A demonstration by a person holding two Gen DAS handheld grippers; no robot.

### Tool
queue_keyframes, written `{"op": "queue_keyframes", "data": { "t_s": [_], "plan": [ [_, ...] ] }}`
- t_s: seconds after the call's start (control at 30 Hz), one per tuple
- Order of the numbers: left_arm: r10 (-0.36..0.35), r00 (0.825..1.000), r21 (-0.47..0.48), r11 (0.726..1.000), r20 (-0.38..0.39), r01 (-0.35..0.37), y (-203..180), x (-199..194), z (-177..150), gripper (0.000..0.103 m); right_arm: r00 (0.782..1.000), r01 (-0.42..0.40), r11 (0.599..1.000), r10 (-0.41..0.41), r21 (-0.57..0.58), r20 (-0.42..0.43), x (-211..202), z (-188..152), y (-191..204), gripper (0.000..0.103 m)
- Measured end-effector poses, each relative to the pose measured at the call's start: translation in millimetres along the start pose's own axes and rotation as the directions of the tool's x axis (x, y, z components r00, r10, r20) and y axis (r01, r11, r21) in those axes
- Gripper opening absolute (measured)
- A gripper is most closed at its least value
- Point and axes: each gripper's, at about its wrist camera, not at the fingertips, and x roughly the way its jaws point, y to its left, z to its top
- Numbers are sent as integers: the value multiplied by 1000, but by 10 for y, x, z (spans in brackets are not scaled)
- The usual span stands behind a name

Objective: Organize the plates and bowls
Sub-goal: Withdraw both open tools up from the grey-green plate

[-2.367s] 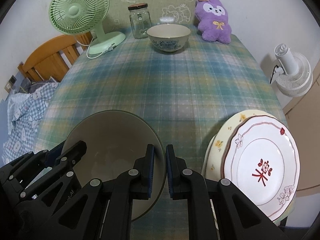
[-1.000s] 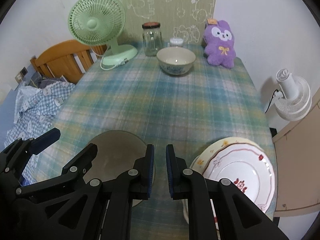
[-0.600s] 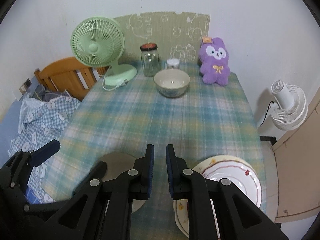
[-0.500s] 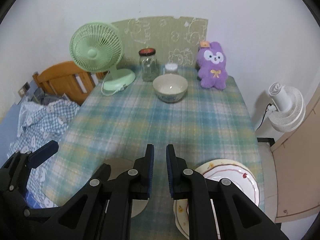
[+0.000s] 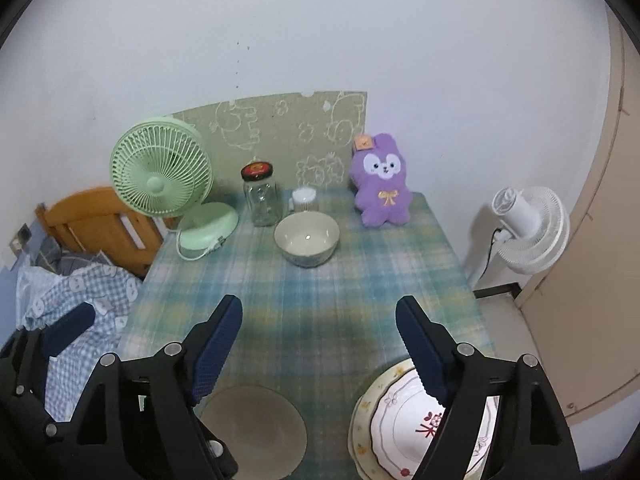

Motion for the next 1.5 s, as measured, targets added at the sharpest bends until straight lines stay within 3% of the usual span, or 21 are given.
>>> {"op": "queue_keyframes", "data": {
  "t_s": [0.33, 0.63, 0.73, 0.97, 1.2, 1.33, 1.5],
  "plan": [
    [-62, 997, 13, 998, 37, 62, 56, 22, 257, 103, 995, 78, 996, -80, 34, 64, -75, 247, 75, 95],
    [-86, 996, 0, 996, 32, 86, -22, 145, 381, 103, 996, 68, 997, -69, 23, 62, 35, 388, 14, 98],
    [-87, 996, -5, 996, 34, 87, -66, 197, 412, 103, 998, 26, 1000, -27, 16, 57, 112, 425, -29, 98],
    [-64, 998, -14, 998, 12, 64, -236, 433, 505, 103, 999, -37, 999, 38, -32, 18, 421, 543, -146, 98],
    [5, 1000, -31, 1000, 0, -5, -417, 743, 568, 102, 998, -53, 997, 53, -56, 13, 778, 636, -314, 98],
    [31, 999, -76, 997, -23, -32, -459, 943, 584, 95, 998, -56, 994, 56, -93, 0, 1016, 702, -389, 98],
    [51, 998, -85, 995, -29, -53, -545, 1154, 640, 95, 997, -81, 992, 80, -95, -16, 1253, 750, -480, 98]
  ]
}}
